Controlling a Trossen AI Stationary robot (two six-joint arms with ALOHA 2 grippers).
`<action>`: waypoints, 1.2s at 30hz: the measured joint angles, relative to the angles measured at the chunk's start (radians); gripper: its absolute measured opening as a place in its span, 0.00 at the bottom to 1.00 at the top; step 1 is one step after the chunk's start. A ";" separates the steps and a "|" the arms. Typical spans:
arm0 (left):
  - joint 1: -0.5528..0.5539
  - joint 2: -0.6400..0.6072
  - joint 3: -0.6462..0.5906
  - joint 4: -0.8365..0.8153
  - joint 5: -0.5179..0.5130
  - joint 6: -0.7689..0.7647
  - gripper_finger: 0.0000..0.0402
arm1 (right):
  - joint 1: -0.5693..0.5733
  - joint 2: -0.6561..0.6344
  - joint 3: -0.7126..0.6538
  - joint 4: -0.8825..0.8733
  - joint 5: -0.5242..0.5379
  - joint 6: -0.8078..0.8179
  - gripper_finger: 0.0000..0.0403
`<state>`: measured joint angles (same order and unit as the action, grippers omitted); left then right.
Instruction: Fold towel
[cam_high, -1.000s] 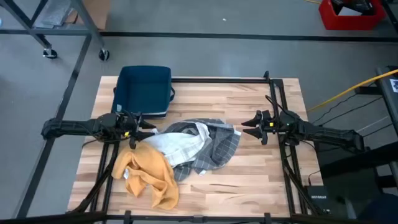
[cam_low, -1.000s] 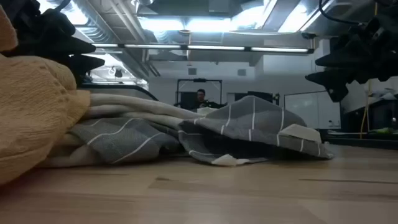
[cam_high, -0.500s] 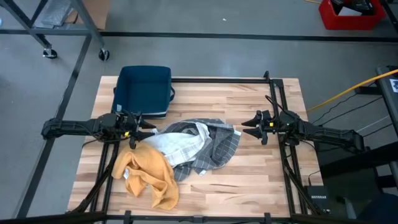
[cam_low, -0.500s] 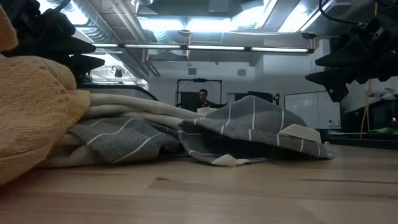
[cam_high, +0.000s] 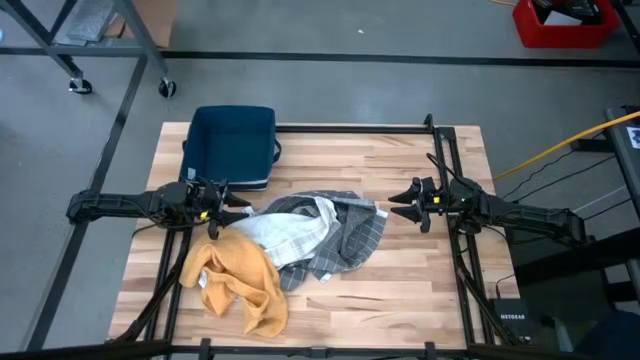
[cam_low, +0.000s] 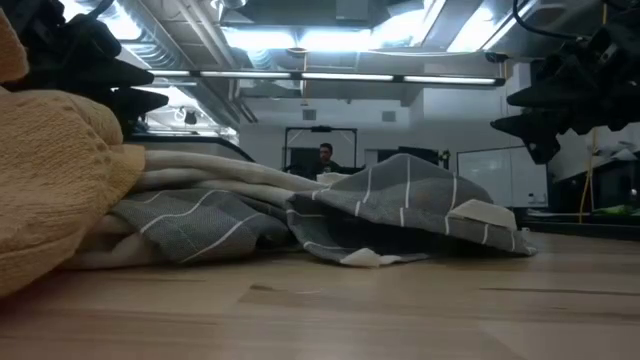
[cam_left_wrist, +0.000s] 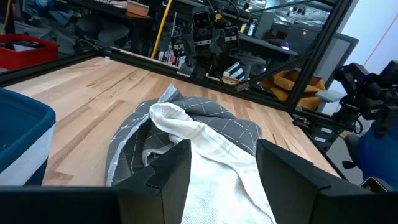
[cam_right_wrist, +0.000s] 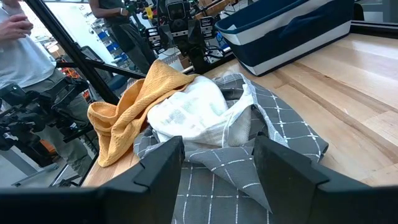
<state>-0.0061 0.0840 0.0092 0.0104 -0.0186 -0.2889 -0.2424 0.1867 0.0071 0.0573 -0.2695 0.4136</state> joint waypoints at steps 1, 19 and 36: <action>0.000 0.000 0.000 0.000 0.000 0.000 0.43 | 0.000 0.000 0.000 0.000 0.000 0.000 0.50; 0.000 0.000 0.000 0.000 0.000 0.000 0.43 | 0.000 0.000 0.000 0.000 0.000 0.000 0.50; 0.000 0.000 0.000 0.000 0.000 0.000 0.43 | 0.000 0.000 0.000 0.000 0.012 0.000 0.50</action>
<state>-0.0059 0.0841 0.0090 0.0104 -0.0185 -0.2886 -0.2423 0.1866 0.0071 0.0573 -0.2571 0.4136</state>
